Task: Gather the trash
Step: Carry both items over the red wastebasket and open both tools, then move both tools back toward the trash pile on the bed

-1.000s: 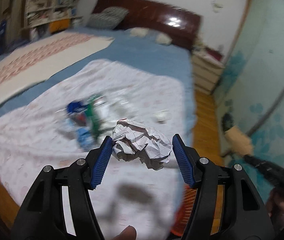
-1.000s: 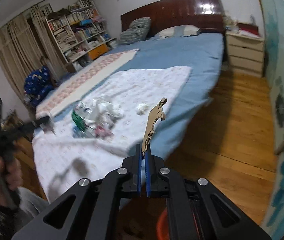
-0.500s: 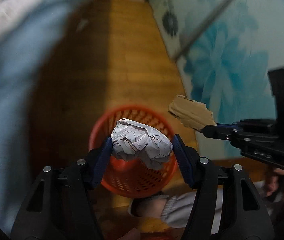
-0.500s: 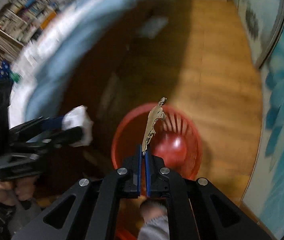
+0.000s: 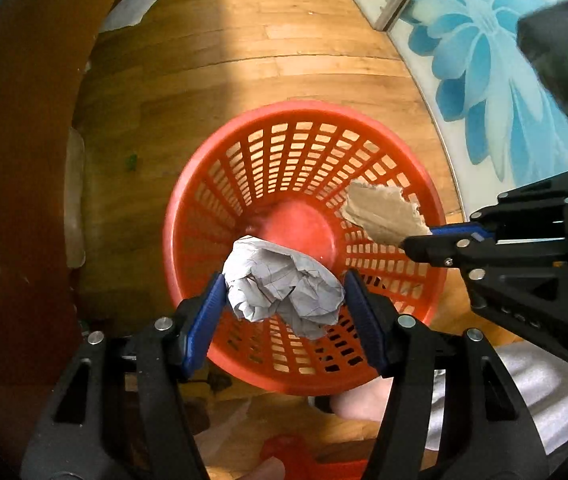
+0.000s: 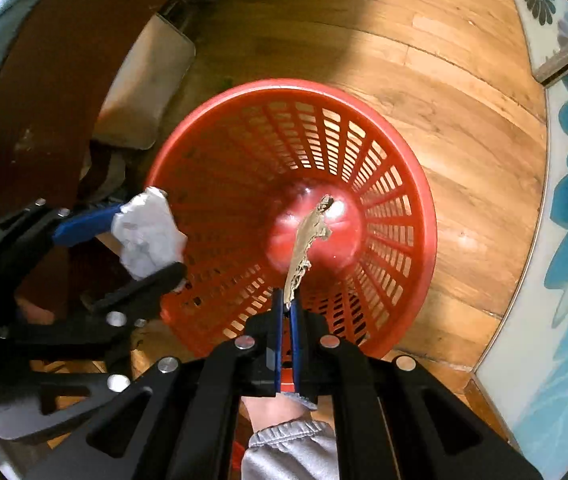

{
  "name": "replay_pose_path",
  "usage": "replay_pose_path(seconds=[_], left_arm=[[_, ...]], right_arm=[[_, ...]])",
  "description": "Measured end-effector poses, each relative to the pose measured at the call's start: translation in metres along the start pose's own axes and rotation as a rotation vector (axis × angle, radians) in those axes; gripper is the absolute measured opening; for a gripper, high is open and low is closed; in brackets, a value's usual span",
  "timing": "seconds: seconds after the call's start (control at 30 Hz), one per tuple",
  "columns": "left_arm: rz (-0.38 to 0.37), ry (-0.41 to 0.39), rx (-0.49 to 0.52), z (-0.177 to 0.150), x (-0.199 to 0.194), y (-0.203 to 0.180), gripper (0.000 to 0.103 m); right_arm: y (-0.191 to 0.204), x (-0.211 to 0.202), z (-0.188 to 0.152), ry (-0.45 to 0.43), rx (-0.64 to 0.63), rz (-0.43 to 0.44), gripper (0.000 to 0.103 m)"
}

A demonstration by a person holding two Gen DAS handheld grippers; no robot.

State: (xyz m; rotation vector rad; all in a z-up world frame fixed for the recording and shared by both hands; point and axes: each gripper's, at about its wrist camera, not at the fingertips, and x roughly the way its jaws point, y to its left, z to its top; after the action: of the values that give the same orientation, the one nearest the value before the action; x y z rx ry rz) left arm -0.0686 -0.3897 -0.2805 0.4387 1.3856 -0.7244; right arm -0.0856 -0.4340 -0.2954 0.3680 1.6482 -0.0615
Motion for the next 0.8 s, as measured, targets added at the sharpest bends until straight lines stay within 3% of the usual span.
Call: replay_pose_path(seconds=[0.1,0.2,0.27,0.33,0.5,0.8], left_arm=[[0.008,-0.007,0.001,-0.002,-0.005,-0.001,0.062],[-0.006,-0.003,-0.021,-0.001,-0.007,0.001,0.066],[0.004,-0.003,-0.021,-0.003,-0.01,0.002,0.073],[0.03,-0.003,-0.019,-0.006,-0.015,0.004,0.08],[0.047,-0.039,-0.026,-0.007,-0.046,0.009,0.085],[0.02,-0.251,-0.068,-0.018,-0.148,0.037,0.092]], right_arm=[[-0.009,-0.001,0.0,-0.008,0.019,-0.02,0.005],[-0.013,0.002,0.001,-0.017,0.049,-0.028,0.014],[-0.018,-0.005,0.001,-0.029,0.076,-0.031,0.075],[-0.021,-0.021,0.005,-0.064,0.105,-0.047,0.075],[-0.021,-0.078,0.02,-0.194,0.154,-0.029,0.075],[0.035,-0.203,0.031,-0.518,0.177,0.115,0.078]])
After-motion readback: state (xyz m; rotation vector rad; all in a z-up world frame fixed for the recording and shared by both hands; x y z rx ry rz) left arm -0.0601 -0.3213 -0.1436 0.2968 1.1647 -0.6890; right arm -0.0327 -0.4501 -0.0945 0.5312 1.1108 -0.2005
